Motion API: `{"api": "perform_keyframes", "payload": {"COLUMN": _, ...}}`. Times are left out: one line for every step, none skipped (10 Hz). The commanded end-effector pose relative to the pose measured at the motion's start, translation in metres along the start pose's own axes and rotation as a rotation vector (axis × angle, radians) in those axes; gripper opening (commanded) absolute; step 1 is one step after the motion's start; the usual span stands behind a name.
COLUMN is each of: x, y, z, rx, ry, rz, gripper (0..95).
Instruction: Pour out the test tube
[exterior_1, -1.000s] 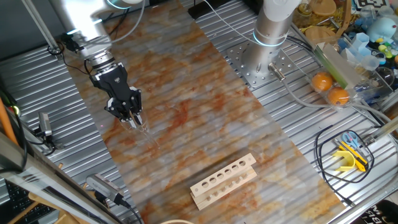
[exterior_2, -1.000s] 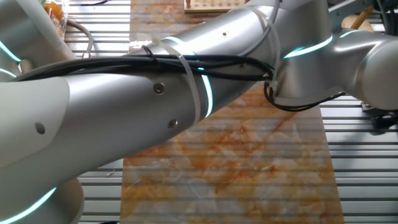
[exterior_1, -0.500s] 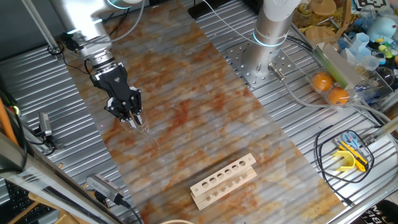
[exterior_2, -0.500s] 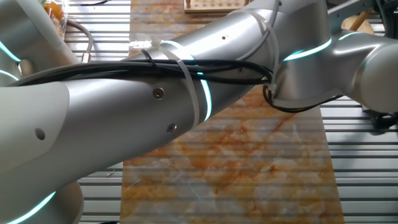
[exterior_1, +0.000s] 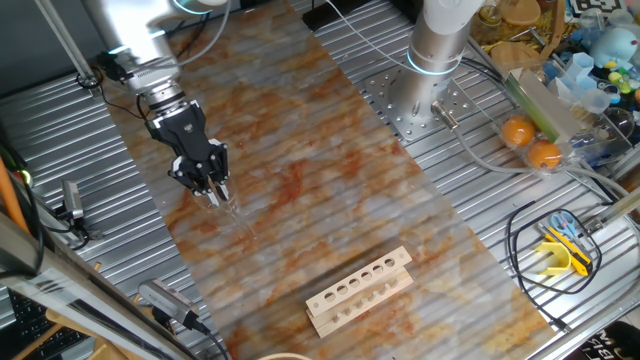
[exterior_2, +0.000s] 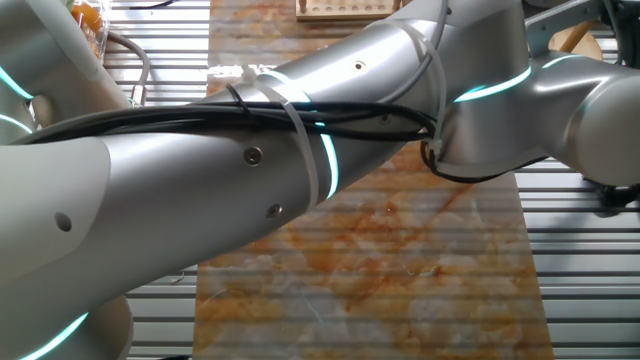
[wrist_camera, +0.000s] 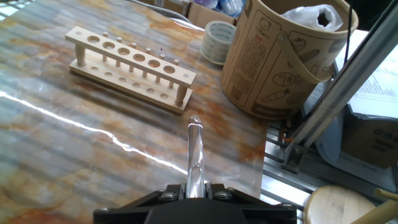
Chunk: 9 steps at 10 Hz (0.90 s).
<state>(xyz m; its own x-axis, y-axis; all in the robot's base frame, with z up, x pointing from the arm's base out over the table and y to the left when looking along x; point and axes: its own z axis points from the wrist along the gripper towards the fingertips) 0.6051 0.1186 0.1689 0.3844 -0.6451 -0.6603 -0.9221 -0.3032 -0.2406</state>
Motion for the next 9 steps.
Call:
{"api": "perform_keyframes", "payload": {"x": -0.0003, "y": 0.0001, "z": -0.0003, "rx": 0.004, "ry": -0.002, "rz": 0.003, "gripper": 0.0}}
{"api": "perform_keyframes", "payload": {"x": -0.0003, "y": 0.0001, "z": -0.0003, "rx": 0.006, "ry": -0.002, "rz": 0.006, "gripper": 0.0}}
{"api": "perform_keyframes", "payload": {"x": -0.0003, "y": 0.0001, "z": -0.0004, "rx": 0.009, "ry": -0.005, "rz": 0.007, "gripper": 0.0}}
{"api": "perform_keyframes", "payload": {"x": -0.0003, "y": 0.0001, "z": -0.0004, "rx": 0.012, "ry": -0.009, "rz": 0.010, "gripper": 0.0}}
{"api": "perform_keyframes", "payload": {"x": -0.0003, "y": 0.0001, "z": -0.0004, "rx": 0.017, "ry": -0.015, "rz": 0.016, "gripper": 0.0}}
{"api": "perform_keyframes", "payload": {"x": -0.0003, "y": 0.0001, "z": -0.0004, "rx": 0.020, "ry": -0.015, "rz": 0.020, "gripper": 0.0}}
{"api": "perform_keyframes", "payload": {"x": -0.0003, "y": 0.0001, "z": -0.0004, "rx": 0.020, "ry": -0.015, "rz": 0.023, "gripper": 0.0}}
{"api": "perform_keyframes", "payload": {"x": -0.0003, "y": 0.0001, "z": -0.0004, "rx": 0.020, "ry": -0.015, "rz": 0.024, "gripper": 0.0}}
{"api": "perform_keyframes", "payload": {"x": -0.0003, "y": 0.0001, "z": -0.0004, "rx": 0.020, "ry": -0.016, "rz": 0.025, "gripper": 0.0}}
